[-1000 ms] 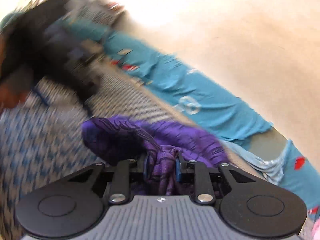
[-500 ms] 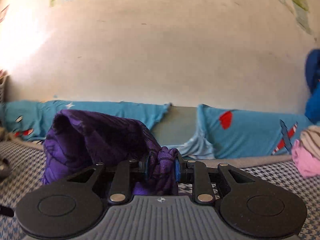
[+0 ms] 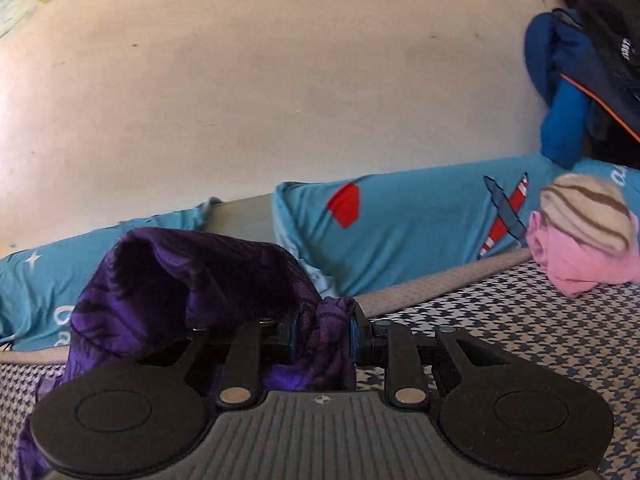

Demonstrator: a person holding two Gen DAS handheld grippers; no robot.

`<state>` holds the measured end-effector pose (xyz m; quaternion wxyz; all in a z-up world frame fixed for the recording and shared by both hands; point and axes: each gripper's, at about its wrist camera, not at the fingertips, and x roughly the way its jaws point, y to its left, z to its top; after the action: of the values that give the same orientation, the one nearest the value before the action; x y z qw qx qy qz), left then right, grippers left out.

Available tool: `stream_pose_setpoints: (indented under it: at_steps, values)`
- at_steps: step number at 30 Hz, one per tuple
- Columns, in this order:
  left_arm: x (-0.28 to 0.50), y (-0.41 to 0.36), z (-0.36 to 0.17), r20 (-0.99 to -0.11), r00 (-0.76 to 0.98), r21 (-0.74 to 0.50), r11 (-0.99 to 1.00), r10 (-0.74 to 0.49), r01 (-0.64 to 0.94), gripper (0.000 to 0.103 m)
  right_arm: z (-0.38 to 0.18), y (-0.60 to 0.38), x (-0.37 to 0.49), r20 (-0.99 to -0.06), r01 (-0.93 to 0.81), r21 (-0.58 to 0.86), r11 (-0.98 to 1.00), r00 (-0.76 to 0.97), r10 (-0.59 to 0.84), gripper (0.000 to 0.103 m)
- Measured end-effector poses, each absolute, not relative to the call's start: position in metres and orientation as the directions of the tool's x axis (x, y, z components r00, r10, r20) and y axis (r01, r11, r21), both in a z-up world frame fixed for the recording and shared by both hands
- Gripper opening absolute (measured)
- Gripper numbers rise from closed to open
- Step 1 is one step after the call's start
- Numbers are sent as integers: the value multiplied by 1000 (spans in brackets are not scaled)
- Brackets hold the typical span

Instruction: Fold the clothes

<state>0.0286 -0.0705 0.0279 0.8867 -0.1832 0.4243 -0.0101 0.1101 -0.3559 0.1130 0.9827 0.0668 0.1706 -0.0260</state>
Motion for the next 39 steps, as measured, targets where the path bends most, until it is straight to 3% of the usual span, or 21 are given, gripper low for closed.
stream_pose_setpoints:
  at_steps: [10,14,20,25,34,39]
  values:
    - [62,-96,21,-722,633,-372,928,-280,-15,103,103,-396,144,-384,281,148,948,900,-207,22]
    - [76,-97,12,-740,609,-381,924,-285,-31,103,91,-404,157,-448,309,134,942,867,-220,25]
    - [78,-95,5,-752,618,-342,937,-230,-67,103,93,-407,149,-472,323,112,940,850,-235,52]
    - [76,-89,1,-767,619,-307,944,-171,-120,98,98,-405,134,-477,273,137,952,861,-178,57]
    - [76,-78,0,-780,624,-222,953,-45,-208,98,93,-367,111,-513,1,86,996,857,44,65]
    - [78,-64,0,-781,624,-210,942,0,-263,98,90,-359,90,-532,-32,83,996,843,72,69]
